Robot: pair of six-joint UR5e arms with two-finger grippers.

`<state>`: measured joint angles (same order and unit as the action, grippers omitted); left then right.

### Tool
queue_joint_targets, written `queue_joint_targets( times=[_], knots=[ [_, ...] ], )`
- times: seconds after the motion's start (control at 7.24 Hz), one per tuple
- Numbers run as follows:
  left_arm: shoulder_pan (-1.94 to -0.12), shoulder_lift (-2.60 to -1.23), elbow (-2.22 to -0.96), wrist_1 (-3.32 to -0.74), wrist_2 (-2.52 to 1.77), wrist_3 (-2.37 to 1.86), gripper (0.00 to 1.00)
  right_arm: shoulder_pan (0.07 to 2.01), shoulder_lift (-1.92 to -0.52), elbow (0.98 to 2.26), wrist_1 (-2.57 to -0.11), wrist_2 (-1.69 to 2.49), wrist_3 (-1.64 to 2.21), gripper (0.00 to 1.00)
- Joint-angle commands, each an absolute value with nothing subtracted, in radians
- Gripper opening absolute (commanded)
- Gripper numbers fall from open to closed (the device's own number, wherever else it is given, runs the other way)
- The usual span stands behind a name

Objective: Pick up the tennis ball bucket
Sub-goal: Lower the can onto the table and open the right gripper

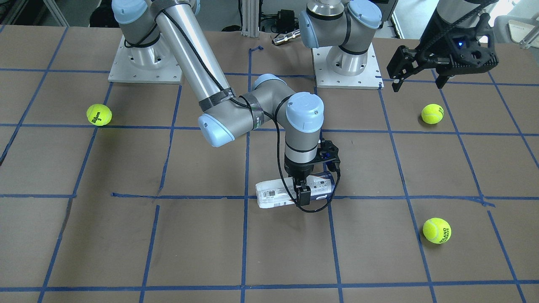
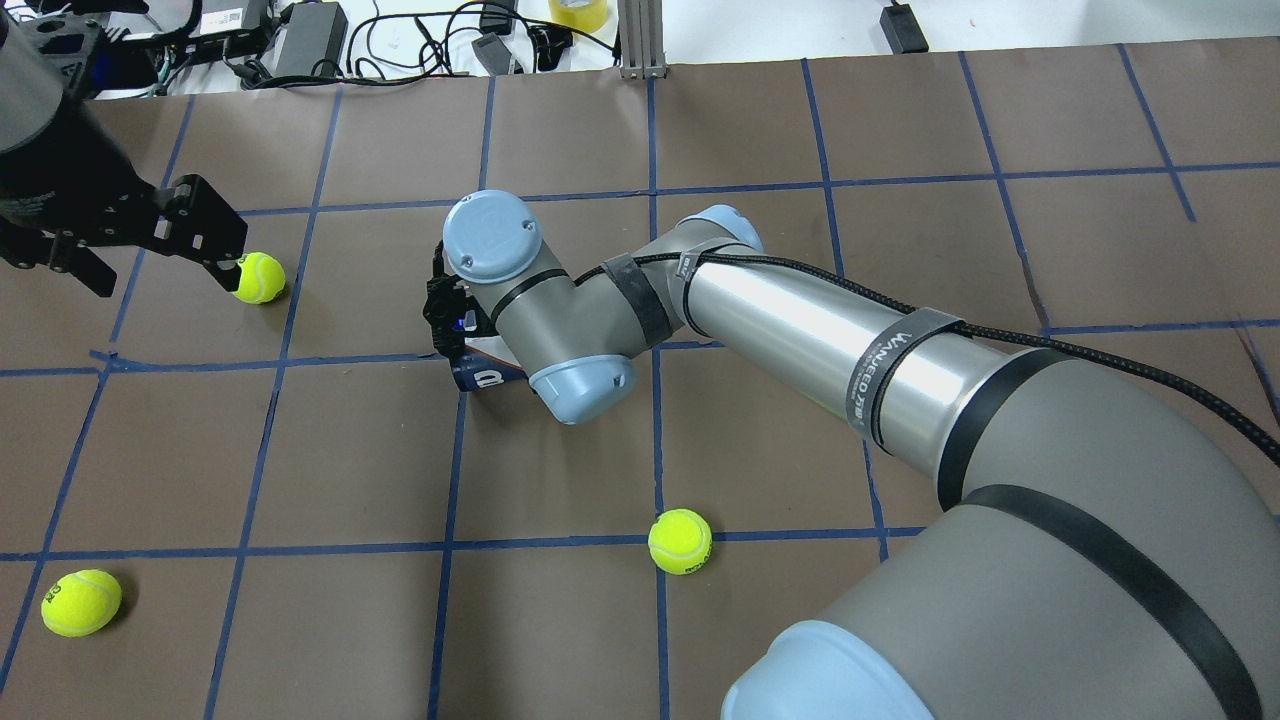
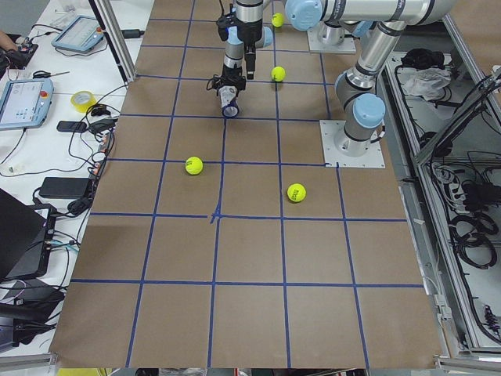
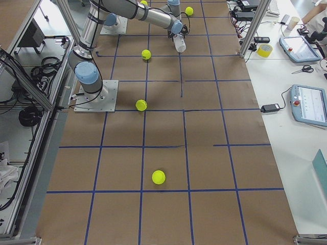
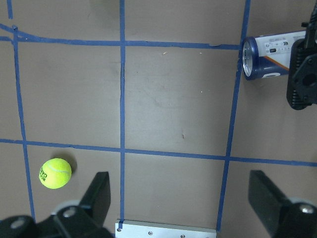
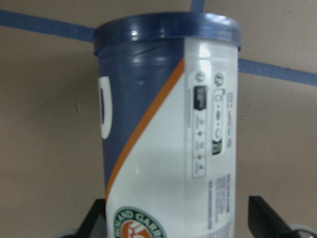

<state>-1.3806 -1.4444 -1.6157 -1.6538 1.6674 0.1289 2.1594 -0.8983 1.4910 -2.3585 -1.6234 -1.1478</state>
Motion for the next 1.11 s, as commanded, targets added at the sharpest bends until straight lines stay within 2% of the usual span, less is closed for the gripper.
queue_joint_targets(
  times=[0.0, 0.28, 0.97],
  knots=[
    [-1.381, -1.445, -1.615, -1.654, 1.667, 0.129, 1.00, 2.152, -0.919, 1.485, -2.344, -1.621, -1.150, 1.00],
    [-1.379, -1.450, -1.615, -1.675, 1.657, 0.129, 1.00, 2.107, -0.969, 1.479, -2.339, -1.551, -1.152, 1.00],
    [-1.376, -1.495, -1.635, -1.649, 1.553, 0.123, 1.00, 1.827, -1.222, 1.477, -2.033, -1.407, -1.136, 1.00]
  ],
)
